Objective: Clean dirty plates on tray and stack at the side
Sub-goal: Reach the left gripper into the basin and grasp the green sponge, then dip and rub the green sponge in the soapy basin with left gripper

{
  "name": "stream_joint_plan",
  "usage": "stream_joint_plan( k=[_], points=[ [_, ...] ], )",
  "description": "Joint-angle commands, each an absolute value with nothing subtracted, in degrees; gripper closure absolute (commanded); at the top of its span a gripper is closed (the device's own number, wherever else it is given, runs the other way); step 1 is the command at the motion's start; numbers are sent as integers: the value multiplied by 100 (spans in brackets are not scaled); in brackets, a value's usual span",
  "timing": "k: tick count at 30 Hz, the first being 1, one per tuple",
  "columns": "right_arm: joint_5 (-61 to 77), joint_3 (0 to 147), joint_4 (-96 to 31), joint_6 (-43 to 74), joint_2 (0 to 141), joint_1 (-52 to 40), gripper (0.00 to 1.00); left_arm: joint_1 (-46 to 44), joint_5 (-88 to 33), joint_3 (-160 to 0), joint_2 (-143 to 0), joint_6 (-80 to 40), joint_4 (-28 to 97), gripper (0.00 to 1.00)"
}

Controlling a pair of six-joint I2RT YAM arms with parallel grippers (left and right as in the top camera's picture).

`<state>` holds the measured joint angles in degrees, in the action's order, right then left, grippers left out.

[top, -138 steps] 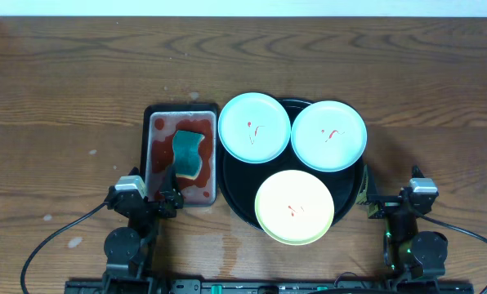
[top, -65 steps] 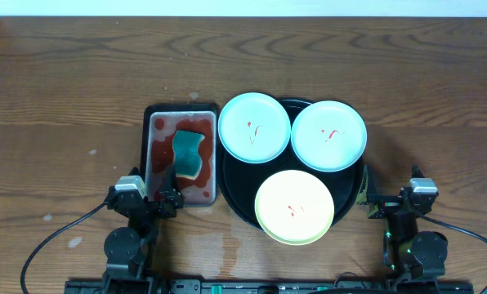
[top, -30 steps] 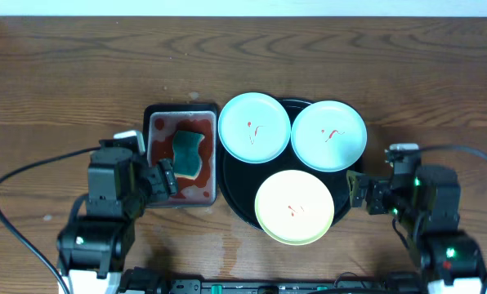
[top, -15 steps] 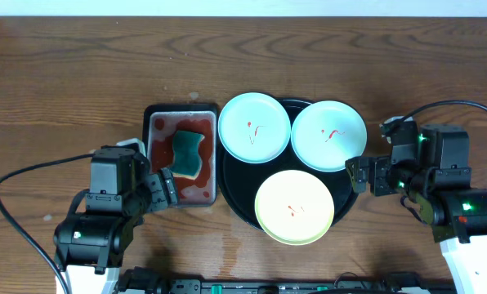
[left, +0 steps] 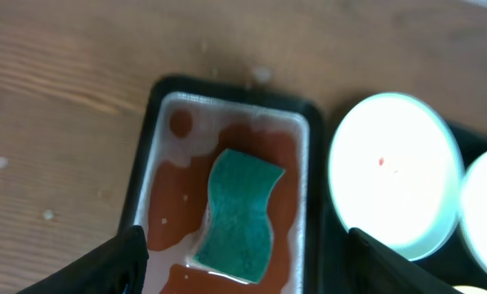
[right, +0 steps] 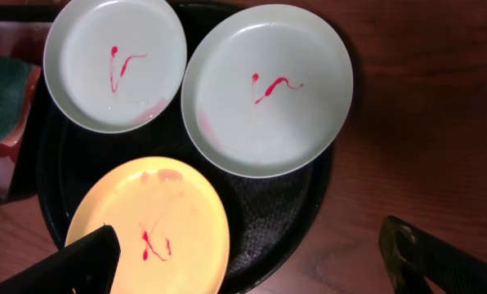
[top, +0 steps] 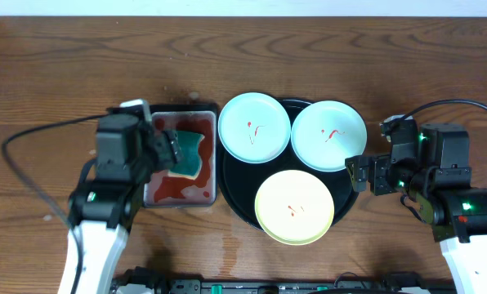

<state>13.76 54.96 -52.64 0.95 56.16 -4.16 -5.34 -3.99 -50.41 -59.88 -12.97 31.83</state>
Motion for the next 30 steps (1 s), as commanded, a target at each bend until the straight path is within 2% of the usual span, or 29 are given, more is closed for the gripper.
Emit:
stream_joint_plan(
  k=[1, 8, 15, 30],
  points=[
    [1446, 5614, -5256, 16, 5616, -375, 1, -626, -405, -5135, -6630, -1120, 3079, 26],
    [1446, 5614, -5253, 16, 5627, -375, 1, -836, -408, -5135, -7841, -1120, 2781, 27],
    [1446, 5614, -5264, 16, 5627, -375, 1, -926, -408, -5135, -8709, -1122, 2652, 32],
    [1446, 5614, -5293, 16, 5627, -375, 1, -926, -410, -5129, -9177, -1122, 2379, 35]
  ],
)
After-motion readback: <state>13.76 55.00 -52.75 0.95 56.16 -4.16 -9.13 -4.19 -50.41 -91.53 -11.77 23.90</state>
